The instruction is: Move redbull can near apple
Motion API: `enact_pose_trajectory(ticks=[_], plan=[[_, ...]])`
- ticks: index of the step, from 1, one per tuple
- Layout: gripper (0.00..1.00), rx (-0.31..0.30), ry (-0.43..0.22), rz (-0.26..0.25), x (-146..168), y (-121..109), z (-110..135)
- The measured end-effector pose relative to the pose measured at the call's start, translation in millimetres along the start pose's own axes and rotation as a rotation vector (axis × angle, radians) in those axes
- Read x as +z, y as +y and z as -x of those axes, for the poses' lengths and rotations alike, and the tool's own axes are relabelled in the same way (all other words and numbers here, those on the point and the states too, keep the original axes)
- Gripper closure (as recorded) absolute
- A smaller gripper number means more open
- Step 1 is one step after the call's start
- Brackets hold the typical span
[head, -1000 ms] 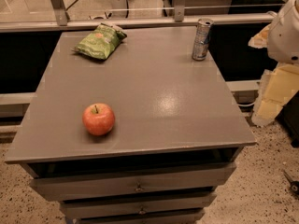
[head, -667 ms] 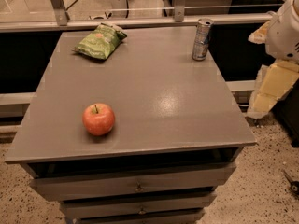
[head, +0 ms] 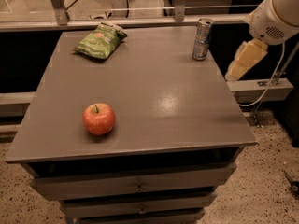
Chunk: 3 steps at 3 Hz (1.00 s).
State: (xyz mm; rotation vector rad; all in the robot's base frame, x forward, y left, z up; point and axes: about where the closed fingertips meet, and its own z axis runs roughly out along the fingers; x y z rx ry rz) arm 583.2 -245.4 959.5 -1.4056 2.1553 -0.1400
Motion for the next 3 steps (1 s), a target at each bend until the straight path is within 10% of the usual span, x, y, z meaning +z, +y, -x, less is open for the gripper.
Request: enact_pose_trajectory(ticks=[3], plan=[[0.00, 0.281, -0.313, -0.080, 82.3, -122.1, 36.6]])
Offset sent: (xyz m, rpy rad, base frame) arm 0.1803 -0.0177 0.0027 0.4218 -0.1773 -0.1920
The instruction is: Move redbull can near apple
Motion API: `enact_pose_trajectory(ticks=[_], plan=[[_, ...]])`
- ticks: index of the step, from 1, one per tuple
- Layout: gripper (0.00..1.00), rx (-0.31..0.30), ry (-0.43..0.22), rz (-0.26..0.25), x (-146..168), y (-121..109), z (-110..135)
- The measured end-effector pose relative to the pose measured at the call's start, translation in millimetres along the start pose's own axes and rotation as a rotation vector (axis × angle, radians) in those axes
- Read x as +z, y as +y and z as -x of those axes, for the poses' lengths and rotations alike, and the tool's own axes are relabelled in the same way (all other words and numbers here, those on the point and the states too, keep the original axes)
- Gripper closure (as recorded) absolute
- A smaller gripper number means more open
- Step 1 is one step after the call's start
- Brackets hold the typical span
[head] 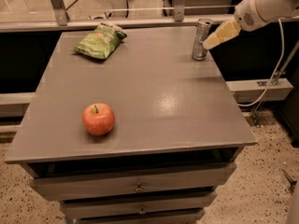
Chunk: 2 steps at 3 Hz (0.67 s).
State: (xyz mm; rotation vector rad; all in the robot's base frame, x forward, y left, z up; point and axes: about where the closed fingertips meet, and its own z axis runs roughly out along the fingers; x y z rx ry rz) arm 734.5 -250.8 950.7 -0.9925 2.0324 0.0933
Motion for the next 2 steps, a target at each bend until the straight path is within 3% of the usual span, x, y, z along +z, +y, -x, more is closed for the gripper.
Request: enact_pose_trajectory(ticks=[1, 2], plan=[[0.00, 0.048, -0.136, 0.055, 35.3, -5.5, 6.2], [0.00, 0.049, -0.215, 0.104, 55.8, -2.6, 10.4]])
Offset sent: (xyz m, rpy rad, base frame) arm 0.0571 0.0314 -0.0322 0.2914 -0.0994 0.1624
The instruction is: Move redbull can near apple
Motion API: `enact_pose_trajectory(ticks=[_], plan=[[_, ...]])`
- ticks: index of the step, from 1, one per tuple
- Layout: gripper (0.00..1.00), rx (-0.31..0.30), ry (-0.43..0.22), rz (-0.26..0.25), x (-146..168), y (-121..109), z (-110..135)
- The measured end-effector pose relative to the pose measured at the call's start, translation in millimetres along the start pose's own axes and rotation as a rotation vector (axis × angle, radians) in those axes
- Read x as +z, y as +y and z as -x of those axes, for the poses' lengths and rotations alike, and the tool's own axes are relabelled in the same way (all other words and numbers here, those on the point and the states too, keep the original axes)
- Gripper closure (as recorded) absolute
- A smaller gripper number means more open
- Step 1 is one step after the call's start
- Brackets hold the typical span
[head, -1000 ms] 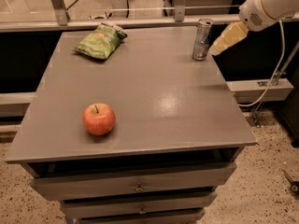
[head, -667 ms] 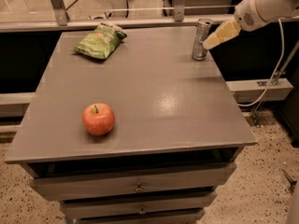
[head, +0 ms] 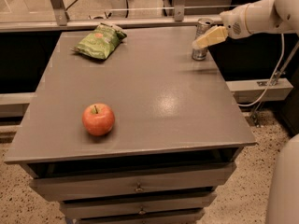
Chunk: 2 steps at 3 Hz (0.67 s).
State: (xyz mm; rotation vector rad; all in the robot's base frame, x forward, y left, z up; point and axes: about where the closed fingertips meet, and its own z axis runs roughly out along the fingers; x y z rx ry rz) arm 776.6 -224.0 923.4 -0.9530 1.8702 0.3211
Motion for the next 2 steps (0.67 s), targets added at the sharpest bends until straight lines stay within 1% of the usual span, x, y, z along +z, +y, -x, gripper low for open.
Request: enact_pose_trajectory(ticks=[1, 2], plan=[[0.16, 0.006, -0.049, 0.057, 14.4, 8.4, 0.1], [0.39, 0.004, -0.095, 0.114, 14.7, 23.4, 8.3]])
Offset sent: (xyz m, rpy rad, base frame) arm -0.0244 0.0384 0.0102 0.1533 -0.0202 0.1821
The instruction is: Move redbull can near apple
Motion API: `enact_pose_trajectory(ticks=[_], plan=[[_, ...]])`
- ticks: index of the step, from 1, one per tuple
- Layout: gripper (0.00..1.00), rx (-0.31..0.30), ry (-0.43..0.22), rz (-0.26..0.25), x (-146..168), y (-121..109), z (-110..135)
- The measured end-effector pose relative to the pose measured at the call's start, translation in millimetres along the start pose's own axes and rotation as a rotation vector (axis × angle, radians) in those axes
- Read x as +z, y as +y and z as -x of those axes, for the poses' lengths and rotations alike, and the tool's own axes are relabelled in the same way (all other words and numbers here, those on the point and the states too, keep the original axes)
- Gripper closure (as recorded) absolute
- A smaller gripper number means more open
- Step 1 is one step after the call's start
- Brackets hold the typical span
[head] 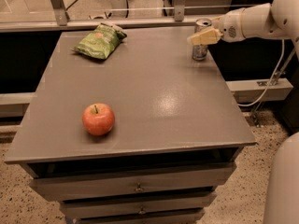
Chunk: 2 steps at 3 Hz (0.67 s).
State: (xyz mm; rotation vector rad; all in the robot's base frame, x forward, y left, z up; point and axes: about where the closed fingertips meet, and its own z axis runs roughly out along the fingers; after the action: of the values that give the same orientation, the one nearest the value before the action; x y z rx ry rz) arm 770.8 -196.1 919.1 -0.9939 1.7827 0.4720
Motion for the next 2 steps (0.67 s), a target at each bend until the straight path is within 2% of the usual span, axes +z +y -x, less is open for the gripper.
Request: enact_pose_trajectory(ticks=[1, 2], plan=[[0.62, -0.028, -0.041, 0.078, -6.2, 30.8, 23.5], [0.85, -0.065, -0.083, 0.172, -18.8, 77.0, 64.1]])
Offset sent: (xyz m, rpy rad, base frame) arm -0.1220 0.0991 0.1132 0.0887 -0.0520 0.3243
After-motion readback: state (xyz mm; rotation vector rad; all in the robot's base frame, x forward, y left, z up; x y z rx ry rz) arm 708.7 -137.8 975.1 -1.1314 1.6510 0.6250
